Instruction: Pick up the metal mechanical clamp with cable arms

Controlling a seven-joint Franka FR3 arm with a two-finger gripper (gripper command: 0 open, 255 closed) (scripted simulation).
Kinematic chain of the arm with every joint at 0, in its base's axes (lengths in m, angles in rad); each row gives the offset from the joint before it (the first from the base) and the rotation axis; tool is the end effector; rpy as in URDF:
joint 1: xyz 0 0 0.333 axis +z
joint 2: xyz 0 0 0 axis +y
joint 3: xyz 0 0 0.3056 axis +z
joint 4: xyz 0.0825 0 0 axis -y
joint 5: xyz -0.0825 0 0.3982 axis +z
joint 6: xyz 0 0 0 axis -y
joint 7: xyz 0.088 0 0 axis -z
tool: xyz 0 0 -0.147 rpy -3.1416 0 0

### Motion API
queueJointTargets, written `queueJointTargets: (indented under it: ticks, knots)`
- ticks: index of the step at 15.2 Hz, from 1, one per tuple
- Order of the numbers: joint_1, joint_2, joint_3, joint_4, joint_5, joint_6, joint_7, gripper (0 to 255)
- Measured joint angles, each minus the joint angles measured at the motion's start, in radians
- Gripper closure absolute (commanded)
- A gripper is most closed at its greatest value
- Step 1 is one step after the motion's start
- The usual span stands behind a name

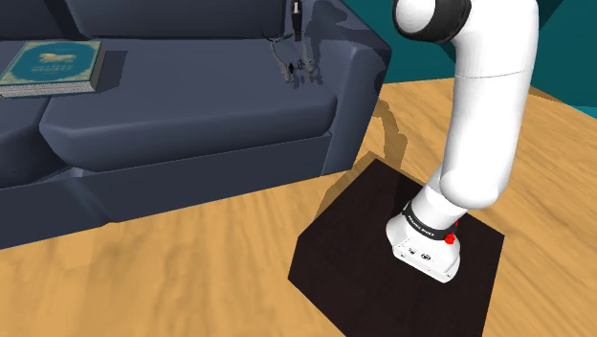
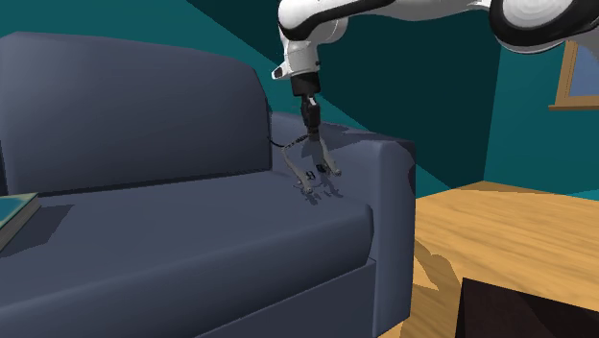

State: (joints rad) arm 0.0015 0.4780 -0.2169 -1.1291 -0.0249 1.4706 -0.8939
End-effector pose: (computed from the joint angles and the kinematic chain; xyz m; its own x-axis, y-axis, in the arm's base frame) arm 0.6702 -0.1188 0.4830 0.7551 0.6318 -0.1752 0.6388 -0.7691 -0.0204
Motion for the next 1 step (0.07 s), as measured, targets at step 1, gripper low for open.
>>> queueJointTargets:
  ticks: [1]
  knots:
    - [-0.001, 0.004, 0.000, 0.014, 0.001, -0.009, -0.001, 255]
